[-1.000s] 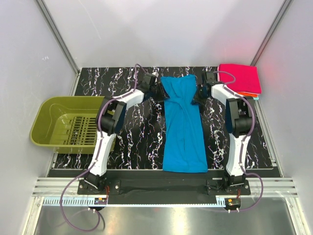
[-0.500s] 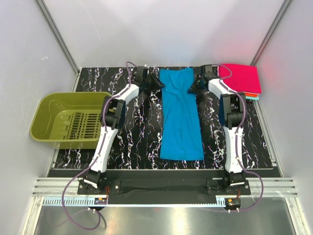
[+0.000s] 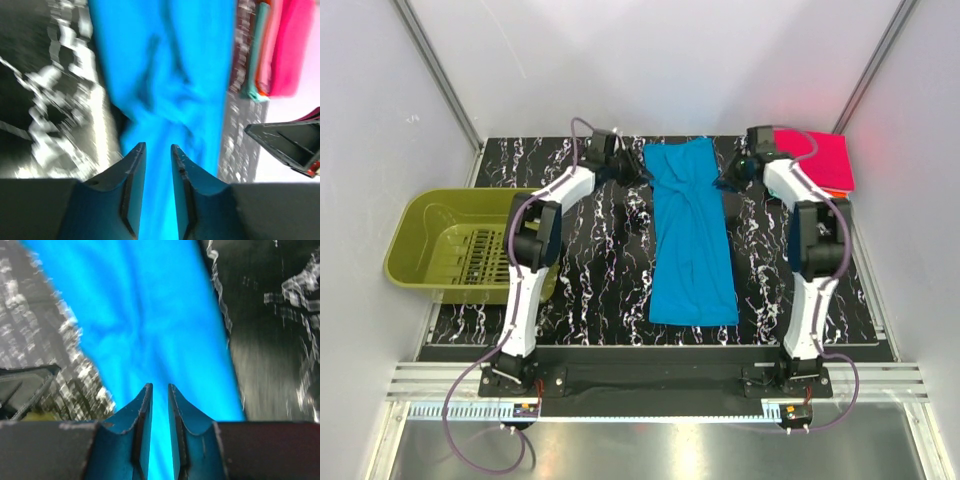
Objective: Fold and stack the t-shirts
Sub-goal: Fold the tshirt
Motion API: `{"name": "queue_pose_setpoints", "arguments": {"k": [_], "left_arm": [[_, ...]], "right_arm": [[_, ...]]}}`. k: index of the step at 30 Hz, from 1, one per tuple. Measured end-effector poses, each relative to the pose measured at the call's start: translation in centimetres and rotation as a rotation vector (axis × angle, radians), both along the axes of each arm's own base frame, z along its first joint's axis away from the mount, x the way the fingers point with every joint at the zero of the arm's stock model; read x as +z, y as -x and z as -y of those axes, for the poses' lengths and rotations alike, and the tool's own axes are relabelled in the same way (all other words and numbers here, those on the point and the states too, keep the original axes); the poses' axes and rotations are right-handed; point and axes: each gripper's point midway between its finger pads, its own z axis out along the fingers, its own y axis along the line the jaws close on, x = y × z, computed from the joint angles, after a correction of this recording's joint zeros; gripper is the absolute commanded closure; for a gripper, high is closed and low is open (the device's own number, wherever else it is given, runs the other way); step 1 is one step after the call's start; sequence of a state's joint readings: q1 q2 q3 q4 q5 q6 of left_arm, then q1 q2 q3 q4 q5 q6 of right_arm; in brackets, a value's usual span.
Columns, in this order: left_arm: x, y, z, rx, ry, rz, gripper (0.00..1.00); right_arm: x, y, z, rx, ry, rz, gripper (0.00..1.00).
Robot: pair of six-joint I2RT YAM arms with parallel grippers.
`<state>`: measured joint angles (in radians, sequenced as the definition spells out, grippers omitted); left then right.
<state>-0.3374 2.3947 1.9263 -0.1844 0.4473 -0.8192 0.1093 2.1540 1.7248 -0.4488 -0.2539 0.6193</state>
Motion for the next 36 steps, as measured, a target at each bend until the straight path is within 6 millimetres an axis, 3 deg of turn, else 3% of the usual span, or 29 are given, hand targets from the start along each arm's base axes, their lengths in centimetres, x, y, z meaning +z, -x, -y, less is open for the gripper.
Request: {"name": "queue_pose_setpoints", "arguments": {"k": [3,6,8,10,12,13,17,19,21,23,26,36], "left_arm": [[5.2,1.7,0.0,-0.021,-0.007,0.073,0.67],[11.1,4.1,0.0,-0.045,-0.006,0.160,0.67],[13.9,6.5,0.1,-0.062,-0.010,0.204,0.67],[14.9,9.5,0.4,-0.094,-0.030,0.213,0.67],[14.0,13.2,0.6,-0.126,-0.067,0.193,0.66],[12.8,16.0,1.5,-0.171,-0.090,0.168,0.66],[5.8,25.6,2.5,-0.306,-0.216,0.027,0.64],[2.1,30.5,1.9,-0.365,-0.296,-0.059,0.63],[-0.2,33.7,0.8,-0.385,-0.353,-0.118,0.62],[-1.3,35.4,-0.4,-0.375,-0.381,-0.150,0.61],[-2.1,36.3,-1.4,-0.344,-0.397,-0.168,0.59],[-3.2,36.7,-1.2,-0.298,-0.381,-0.169,0.56]], "right_arm": [[4.6,3.2,0.5,0.005,0.006,0.040,0.76],[7.4,7.3,1.1,0.007,0.016,0.047,0.77],[7.5,10.9,1.6,0.007,0.027,0.022,0.77],[6.0,15.0,2.1,0.008,0.041,-0.044,0.78],[3.7,19.1,2.6,0.012,0.054,-0.134,0.88],[2.4,21.3,2.7,0.016,0.059,-0.178,0.89],[-1.6,29.6,2.9,0.025,0.069,-0.344,0.94],[-2.3,32.0,2.3,0.041,0.068,-0.372,0.96],[-2.9,33.7,1.5,0.065,0.070,-0.391,0.99],[-3.6,34.8,0.8,0.084,0.076,-0.414,1.00],[-4.6,35.5,0.6,0.087,0.105,-0.450,1.00],[-6.6,35.8,2.1,0.029,0.230,-0.517,1.00]]}}
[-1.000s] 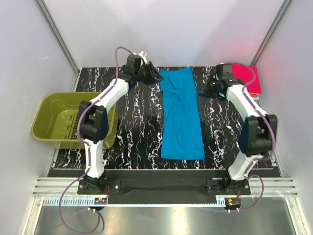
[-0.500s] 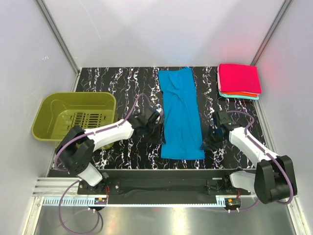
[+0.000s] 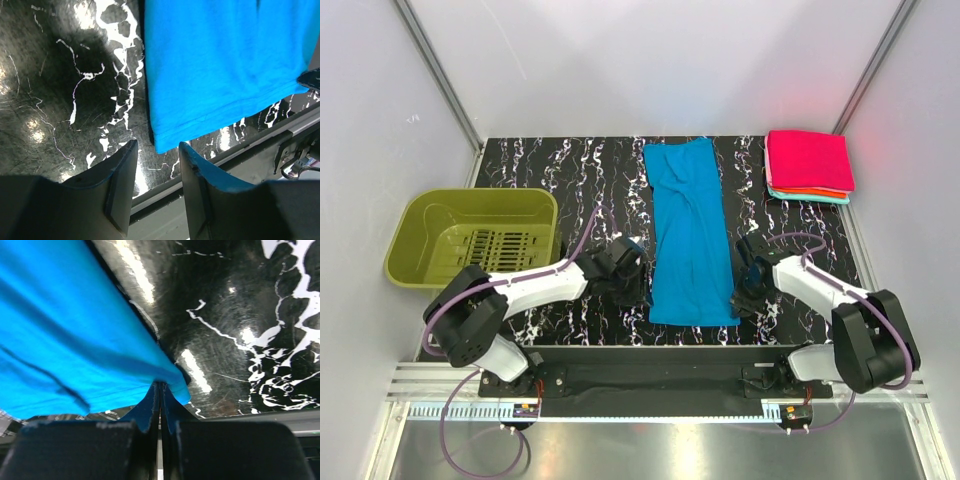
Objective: Fold and stack the t-shirts
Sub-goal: Fold the tshirt
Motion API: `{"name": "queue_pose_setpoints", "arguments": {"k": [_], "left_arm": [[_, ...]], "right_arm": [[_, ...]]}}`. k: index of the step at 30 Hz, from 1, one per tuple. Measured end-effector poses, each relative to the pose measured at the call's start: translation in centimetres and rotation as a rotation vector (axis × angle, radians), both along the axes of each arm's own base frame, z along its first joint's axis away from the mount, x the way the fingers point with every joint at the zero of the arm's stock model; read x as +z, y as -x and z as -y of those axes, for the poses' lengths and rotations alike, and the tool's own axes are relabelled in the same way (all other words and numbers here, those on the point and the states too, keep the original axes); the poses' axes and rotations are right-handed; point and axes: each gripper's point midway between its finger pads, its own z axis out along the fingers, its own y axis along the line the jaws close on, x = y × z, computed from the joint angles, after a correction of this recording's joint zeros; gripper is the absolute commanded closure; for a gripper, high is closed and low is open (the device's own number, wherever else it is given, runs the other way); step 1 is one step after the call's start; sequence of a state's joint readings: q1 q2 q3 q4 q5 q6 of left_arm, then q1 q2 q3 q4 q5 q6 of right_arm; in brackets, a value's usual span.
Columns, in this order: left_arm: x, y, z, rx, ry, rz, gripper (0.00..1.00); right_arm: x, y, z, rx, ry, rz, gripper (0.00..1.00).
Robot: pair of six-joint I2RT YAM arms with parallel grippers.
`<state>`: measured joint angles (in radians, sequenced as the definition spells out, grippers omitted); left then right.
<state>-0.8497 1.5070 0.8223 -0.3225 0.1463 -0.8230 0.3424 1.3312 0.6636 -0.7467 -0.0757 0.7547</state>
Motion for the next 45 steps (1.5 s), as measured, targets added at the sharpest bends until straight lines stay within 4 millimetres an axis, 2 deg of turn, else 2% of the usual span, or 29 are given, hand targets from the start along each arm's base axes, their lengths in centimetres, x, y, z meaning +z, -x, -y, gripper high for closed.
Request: {"name": "queue_pose_setpoints", "arguments": {"k": [11,15,16,20,21,24,28,34,36,37,42,45], "left_arm": [[-1.5,0.8,0.3,0.014,0.021,-0.023,0.58],[-1.9,1.2,0.5,0.009,0.031,-0.035,0.71],[-1.9,1.3,0.5,0.008,0.034,-0.038,0.78],[-1.9,1.8,0.9,0.004,0.045,-0.051,1.00],[-1.9,1.9,1.0,0.005,0.049,-0.053,1.00],[-2.3,2.3,0.7,0.004,0.047,-0.061,1.00],[-2.6,3.2,-0.4,0.019,0.038,-0.077,1.00],[-1.3,3.9,-1.1,0.036,0.076,-0.062,0.99],[-0.6,3.8,-1.0,0.037,0.093,-0.047,0.80],[-0.4,3.7,-1.0,0.037,0.098,-0.043,0.66],[-0.3,3.5,-0.6,0.043,0.098,-0.045,0.59],[-0.7,3.0,-0.1,0.044,0.086,-0.055,0.57]], "right_arm": [[-0.5,0.2,-0.1,0.034,0.100,-0.054,1.00],[0.2,-0.1,-0.1,0.039,0.111,-0.055,0.85],[0.5,-0.2,-0.2,0.040,0.112,-0.053,0.77],[2.7,-1.3,-0.6,0.053,0.095,0.001,0.72],[3.2,-1.6,-0.7,0.055,0.090,0.014,0.72],[3.7,-1.4,-0.8,0.065,0.077,0.022,0.72],[3.5,-0.6,-0.7,0.087,0.072,-0.009,0.72],[2.8,0.4,0.1,0.104,0.076,-0.048,0.77],[2.7,0.6,0.2,0.107,0.072,-0.055,0.78],[2.7,0.7,0.2,0.107,0.069,-0.054,0.80],[2.7,0.8,0.1,0.110,0.059,-0.055,0.85],[1.8,0.9,0.1,0.110,0.060,-0.076,0.92]]}}
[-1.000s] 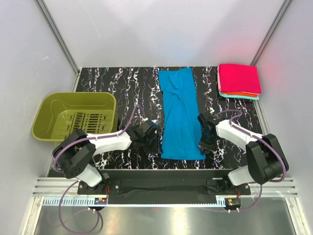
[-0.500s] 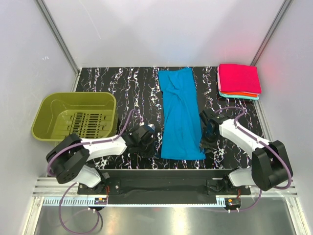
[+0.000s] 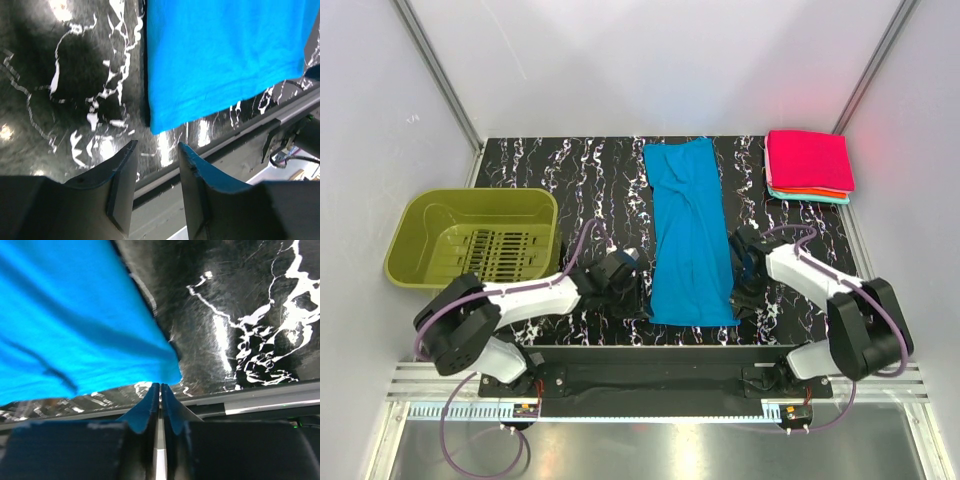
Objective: Fold and stack the t-shirts
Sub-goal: Fold the tshirt
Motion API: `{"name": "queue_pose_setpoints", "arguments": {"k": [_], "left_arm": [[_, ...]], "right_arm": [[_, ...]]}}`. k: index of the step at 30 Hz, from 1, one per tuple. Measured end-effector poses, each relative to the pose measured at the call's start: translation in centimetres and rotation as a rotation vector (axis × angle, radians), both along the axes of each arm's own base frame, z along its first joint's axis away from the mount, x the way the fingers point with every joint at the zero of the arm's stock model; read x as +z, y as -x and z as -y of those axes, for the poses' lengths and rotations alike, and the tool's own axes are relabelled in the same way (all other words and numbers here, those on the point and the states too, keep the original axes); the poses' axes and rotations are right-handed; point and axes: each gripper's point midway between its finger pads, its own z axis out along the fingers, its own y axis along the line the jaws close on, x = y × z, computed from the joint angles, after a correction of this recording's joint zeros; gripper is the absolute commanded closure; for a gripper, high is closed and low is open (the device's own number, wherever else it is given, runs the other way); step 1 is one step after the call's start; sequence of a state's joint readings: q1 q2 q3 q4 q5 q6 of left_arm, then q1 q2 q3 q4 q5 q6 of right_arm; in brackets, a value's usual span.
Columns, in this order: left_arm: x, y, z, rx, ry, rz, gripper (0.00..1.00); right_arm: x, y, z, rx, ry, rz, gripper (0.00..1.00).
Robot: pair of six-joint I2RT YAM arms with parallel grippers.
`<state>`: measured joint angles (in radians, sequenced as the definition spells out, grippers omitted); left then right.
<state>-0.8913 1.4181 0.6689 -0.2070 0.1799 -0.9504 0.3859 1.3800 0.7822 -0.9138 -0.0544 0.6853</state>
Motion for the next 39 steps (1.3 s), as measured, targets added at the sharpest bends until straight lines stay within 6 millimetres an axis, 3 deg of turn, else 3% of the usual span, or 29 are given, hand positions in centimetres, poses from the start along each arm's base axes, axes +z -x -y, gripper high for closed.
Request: {"name": "queue_pose_setpoints", "arguments": {"k": [6,11,16,18,22,23,27,33,39], "left_arm": [[-1.3,-0.3,0.4,0.001,-0.027,-0.021,0.55],[-1.7,-0.7,1.0,0.000,-0.021,-0.022,0.55],[-1.6,-1.3,1.9,-0.003,0.004,-0.009,0.55],[-1.7,-1.4,2.1,-0.004,0.010,-0.007,0.60],[-2.2,-1.5,2.4,-0.005,0.007,-0.022,0.88],[-2.3,-1.4,2.4,-0.005,0.005,-0.026,1.00],[-2.2,-1.4,2.5,-0.005,0.011,-0.030,1.00],[-1.7,-1.0,0.5,0.013,-0.058,-0.020,1.00],[-0.7,-0.3,-1.3,0.031,-0.080,0.005,1.00]], "right_arm": [[-2.2,1.1,0.4,0.000,0.036,-0.094,0.92],[-2.5,1.3,0.4,-0.001,0.036,-0.110,0.91],[-1.8,1.1,0.3,-0.003,0.024,-0.087,0.79],[-0.8,0.9,0.2,-0.005,0.013,-0.056,0.76],[1.6,-0.2,-0.3,-0.006,-0.025,0.026,0.76],[2.0,-0.5,-0.5,-0.006,-0.036,0.041,0.73],[3.1,-0.9,-0.7,0.000,-0.051,0.078,0.62],[4.3,-0.3,-0.9,0.006,-0.102,0.131,0.64],[2.8,2.1,-1.4,-0.016,-0.169,0.094,0.64]]}}
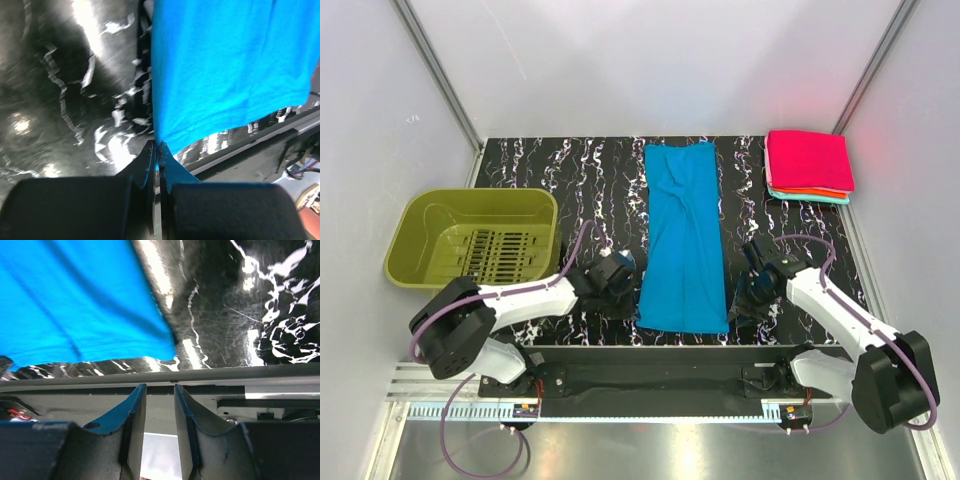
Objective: Fold and stack the t-shirts
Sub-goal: Fold the tshirt
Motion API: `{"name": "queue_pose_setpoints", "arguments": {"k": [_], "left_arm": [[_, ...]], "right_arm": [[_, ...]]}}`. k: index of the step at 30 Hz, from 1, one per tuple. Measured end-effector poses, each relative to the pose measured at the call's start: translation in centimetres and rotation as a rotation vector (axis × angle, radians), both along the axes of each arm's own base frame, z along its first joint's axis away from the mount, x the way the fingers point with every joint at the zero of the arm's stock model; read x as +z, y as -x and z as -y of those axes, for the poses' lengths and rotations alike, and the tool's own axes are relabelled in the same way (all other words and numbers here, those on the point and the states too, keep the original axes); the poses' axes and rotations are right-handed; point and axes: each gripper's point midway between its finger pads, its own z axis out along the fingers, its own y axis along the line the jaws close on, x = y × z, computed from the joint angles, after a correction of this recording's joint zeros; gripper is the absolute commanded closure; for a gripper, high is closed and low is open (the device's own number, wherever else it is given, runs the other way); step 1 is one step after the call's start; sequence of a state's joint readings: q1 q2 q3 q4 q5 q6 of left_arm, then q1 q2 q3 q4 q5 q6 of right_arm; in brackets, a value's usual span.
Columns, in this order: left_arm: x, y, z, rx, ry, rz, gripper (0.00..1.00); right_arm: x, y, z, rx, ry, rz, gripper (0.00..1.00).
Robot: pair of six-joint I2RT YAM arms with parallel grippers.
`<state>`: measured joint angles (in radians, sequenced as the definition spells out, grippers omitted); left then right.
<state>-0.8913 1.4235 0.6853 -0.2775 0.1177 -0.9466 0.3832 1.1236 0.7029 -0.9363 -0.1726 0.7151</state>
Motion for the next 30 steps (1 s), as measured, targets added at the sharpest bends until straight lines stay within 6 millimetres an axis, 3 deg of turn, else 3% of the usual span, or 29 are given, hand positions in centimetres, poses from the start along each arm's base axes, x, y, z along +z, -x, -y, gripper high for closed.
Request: {"name": "queue_pose_setpoints", "arguments": {"k": [4,6,7,10,14,18,26,30], "left_arm": [[-1.4,1.0,-1.7,0.012,-0.049,-0.024,1.00],[-1.7,1.3,-2.0,0.018,-0.058,-0.038,0.94],[-1.7,1.3,-2.0,0.018,-0.058,-0.036,0.81],[-1.6,1.4,-2.0,0.018,-0.056,-0.039,0.68],[-1.4,1.4,-1.7,0.018,-0.041,-0.036,0.60],[-1.2,1.4,-1.7,0.019,-0.038,-0.036,0.59],[-1.2,1.6,-1.9,0.019,-0.043,-0.040,0.61],[-1.2,1.7,-1.8,0.016,-0.042,-0.043,0.69]], "right_arm": [[-1.1,0.8,0.0,0.004,-0.005,-0.039,0.64],[-1.4,0.9,-0.2,0.006,-0.014,-0.047,0.64],[-1.6,0.9,-0.2,0.006,-0.015,-0.050,0.63],[-2.2,0.7,-0.4,0.007,-0.019,-0.058,0.64],[-2.9,0.6,-0.9,0.012,-0.041,-0.071,0.61],[-3.4,0.7,-1.2,0.008,-0.062,-0.073,0.57],[-3.7,0.8,-1.5,-0.001,-0.077,-0.068,0.62],[-3.6,0.8,-1.6,-0.001,-0.083,-0.071,0.63]]}}
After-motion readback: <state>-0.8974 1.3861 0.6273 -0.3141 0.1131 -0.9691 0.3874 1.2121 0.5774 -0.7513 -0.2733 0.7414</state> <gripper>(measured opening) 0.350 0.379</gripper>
